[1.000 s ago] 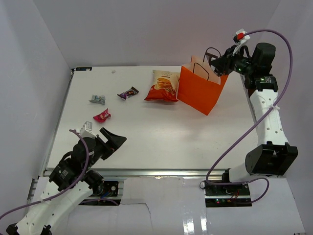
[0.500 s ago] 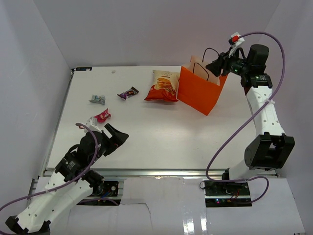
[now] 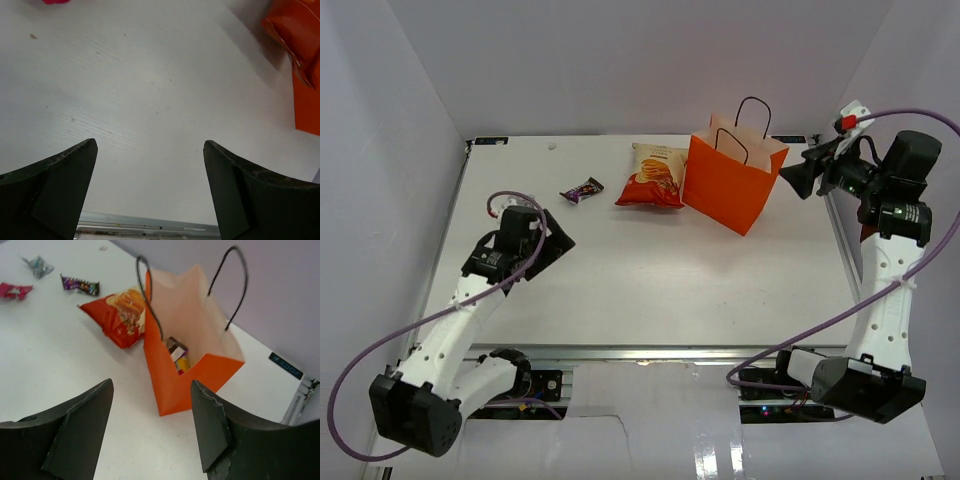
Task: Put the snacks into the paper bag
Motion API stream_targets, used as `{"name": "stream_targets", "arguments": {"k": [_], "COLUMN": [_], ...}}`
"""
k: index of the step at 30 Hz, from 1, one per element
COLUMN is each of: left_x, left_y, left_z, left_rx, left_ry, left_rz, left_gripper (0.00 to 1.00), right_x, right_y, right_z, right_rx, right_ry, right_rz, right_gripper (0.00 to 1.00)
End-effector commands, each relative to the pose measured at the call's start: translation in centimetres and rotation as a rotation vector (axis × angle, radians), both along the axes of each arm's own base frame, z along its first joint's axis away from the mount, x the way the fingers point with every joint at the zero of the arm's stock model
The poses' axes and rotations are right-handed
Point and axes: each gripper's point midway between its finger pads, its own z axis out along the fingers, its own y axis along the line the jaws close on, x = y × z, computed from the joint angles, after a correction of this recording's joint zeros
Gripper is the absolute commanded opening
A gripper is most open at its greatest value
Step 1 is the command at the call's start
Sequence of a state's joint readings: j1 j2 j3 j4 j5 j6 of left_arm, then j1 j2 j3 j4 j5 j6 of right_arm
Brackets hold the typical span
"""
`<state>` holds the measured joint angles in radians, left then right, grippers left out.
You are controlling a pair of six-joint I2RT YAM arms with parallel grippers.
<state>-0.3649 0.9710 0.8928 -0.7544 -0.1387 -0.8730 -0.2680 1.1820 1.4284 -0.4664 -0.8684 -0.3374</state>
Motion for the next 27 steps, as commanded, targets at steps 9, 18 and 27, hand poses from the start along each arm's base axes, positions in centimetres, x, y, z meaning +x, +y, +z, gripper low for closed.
{"name": "stream_targets", "arguments": {"k": [9,18,27], "left_x": [6.2,9.4,10.8], "left_y": [9.5,9.2,10.3], "left_z": [-4.4,-8.2,-11.4], "left_rx": [-0.185,-0.491,-0.551], "left_ry": [0.220,0.280,0.319], "left_rz": [0.459,0.794,0.952], "left_gripper": [0.96,0.92,0.92], "right_x": [-6.0,-6.5,-6.9], "right_y": [2.1,2.7,3.0], "right_z": [-10.1,-11.0,-12.2], "right_rx": [-0.050,-0.028,-0.001], "right_ry": [0.200,0.212,0.249], "right_rz": [0.160,0.198,0.215], "right_gripper": [0.69,0.70,0.71]}}
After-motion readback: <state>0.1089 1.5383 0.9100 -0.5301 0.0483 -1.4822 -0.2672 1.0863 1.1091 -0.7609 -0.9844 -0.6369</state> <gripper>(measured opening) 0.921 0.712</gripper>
